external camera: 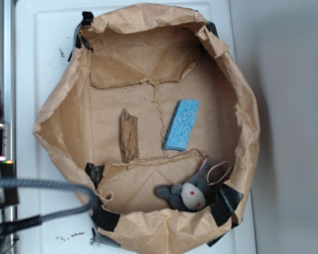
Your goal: Grab the wood chip.
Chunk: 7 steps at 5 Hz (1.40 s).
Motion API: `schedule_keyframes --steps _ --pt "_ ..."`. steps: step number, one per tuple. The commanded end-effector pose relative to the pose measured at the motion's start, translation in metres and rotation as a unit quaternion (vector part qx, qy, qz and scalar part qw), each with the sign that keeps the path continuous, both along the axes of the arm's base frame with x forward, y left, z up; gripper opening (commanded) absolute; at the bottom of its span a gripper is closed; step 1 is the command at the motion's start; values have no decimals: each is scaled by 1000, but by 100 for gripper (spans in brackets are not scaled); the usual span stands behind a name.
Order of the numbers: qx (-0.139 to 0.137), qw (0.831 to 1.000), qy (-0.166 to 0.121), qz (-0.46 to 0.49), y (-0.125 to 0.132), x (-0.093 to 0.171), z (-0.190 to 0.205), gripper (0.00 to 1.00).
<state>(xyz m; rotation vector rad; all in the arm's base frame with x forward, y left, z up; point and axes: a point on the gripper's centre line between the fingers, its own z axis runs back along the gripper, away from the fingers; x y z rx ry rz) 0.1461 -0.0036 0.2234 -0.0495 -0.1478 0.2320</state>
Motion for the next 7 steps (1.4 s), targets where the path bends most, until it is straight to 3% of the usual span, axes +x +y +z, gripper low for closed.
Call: schedule_keyframes --steps 1,2,3,4,5,6,7 --pt "0 1000 -10 8 1 4 7 100" --pt "0 1000 -10 8 1 4 7 100" --pt "-21 991 -18 133 3 35 -2 100" --pt "-53 970 -3 238 1 64 -20 100" --pt "-79 931 -16 356 7 93 -43 100" --pt "-51 893 -18 446 15 111 -72 100" --pt "-15 883 2 469 30 118 -102 100"
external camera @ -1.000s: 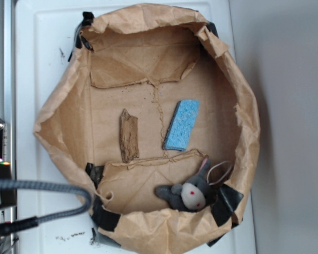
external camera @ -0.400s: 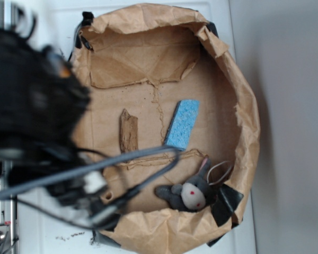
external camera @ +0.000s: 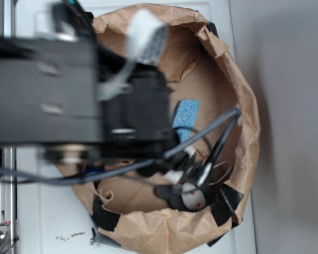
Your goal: Grab the wood chip.
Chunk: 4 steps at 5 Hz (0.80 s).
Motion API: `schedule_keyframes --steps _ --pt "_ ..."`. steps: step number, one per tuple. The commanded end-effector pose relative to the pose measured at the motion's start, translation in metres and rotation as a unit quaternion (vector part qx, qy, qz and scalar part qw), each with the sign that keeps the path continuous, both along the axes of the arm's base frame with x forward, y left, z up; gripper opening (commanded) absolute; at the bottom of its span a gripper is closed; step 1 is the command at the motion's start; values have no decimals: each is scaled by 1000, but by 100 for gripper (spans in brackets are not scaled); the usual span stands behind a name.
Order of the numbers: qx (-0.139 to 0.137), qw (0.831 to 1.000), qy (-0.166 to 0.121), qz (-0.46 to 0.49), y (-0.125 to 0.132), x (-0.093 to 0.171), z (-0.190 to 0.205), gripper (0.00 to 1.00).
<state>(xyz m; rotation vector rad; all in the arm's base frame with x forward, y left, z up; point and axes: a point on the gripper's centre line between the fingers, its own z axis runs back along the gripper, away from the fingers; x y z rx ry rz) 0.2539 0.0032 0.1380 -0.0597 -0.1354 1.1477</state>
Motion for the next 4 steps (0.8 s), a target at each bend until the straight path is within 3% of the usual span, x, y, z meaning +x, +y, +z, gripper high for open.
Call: schedule_keyframes --steps 1,4 --pt "50 998 25 36 38 6 -40 100" --pt "46 998 35 -1 40 6 -37 100"
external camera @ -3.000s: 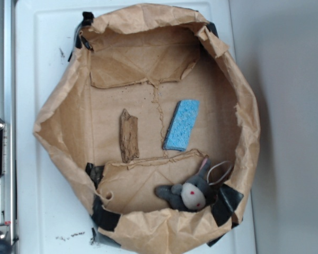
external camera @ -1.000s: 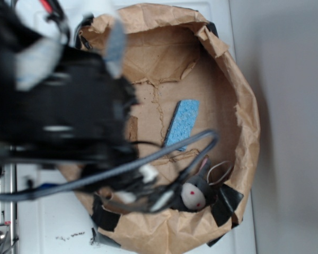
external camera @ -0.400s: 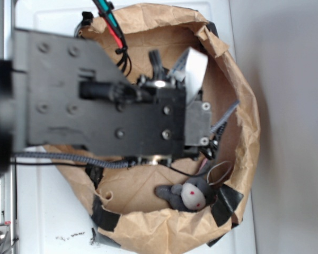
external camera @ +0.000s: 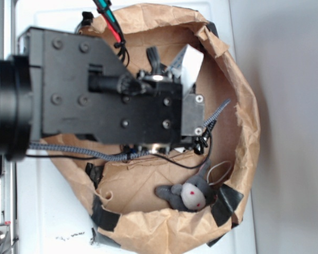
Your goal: Grab the wood chip.
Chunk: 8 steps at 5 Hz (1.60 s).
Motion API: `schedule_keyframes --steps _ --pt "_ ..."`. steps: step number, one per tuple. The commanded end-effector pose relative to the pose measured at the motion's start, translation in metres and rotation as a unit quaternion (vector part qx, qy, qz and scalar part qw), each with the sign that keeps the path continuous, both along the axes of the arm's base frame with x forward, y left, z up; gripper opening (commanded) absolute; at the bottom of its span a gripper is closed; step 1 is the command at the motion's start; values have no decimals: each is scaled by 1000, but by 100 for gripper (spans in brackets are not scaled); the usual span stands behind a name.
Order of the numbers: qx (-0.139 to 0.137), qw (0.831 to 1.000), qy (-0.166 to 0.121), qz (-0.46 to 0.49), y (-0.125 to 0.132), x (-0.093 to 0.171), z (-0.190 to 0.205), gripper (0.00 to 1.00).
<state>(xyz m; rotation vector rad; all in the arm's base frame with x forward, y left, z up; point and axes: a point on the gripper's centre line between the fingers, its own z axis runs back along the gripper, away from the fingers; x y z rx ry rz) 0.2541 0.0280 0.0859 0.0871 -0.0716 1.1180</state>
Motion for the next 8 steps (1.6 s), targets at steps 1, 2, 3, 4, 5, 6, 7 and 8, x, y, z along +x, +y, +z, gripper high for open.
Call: schedule_keyframes --steps 1,2,3,4,5,6,7,8 --pt "3 1000 -28 9 15 6 15 100" --pt "2 1000 -24 2 13 -3 -20 100" --pt "8 999 -38 -25 11 -10 -38 100" --pt "-8 997 -61 -39 19 -16 -43 100" --pt "-12 997 -60 -46 21 -11 -55 100" --pt "9 997 -63 -44 16 -9 -73 100" --pt "25 996 -63 -50 11 -14 -84 100" --pt "31 996 -68 -38 10 -15 -87 0"
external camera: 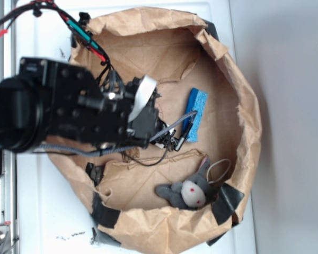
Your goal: Grab the wood chip.
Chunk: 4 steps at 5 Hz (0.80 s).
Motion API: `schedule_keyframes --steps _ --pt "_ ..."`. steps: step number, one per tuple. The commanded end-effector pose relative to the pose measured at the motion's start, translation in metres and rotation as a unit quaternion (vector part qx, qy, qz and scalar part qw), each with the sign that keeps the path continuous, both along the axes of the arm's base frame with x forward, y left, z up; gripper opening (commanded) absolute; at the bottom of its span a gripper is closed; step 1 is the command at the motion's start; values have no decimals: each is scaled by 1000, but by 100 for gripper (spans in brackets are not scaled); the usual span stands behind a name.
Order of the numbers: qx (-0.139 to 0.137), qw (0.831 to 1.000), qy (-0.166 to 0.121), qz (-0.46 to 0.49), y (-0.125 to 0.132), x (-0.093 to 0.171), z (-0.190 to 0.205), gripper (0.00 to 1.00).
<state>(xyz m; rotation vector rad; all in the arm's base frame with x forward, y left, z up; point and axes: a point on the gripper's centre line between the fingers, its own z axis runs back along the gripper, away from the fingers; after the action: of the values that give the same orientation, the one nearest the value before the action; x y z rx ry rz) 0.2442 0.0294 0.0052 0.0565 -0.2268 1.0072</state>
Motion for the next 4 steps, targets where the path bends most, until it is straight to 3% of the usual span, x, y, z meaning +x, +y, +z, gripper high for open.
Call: schedule_keyframes --steps 1,4 --pt "0 1000 -13 28 10 -5 -2 0" --pt "-14 999 -22 44 10 0 17 0"
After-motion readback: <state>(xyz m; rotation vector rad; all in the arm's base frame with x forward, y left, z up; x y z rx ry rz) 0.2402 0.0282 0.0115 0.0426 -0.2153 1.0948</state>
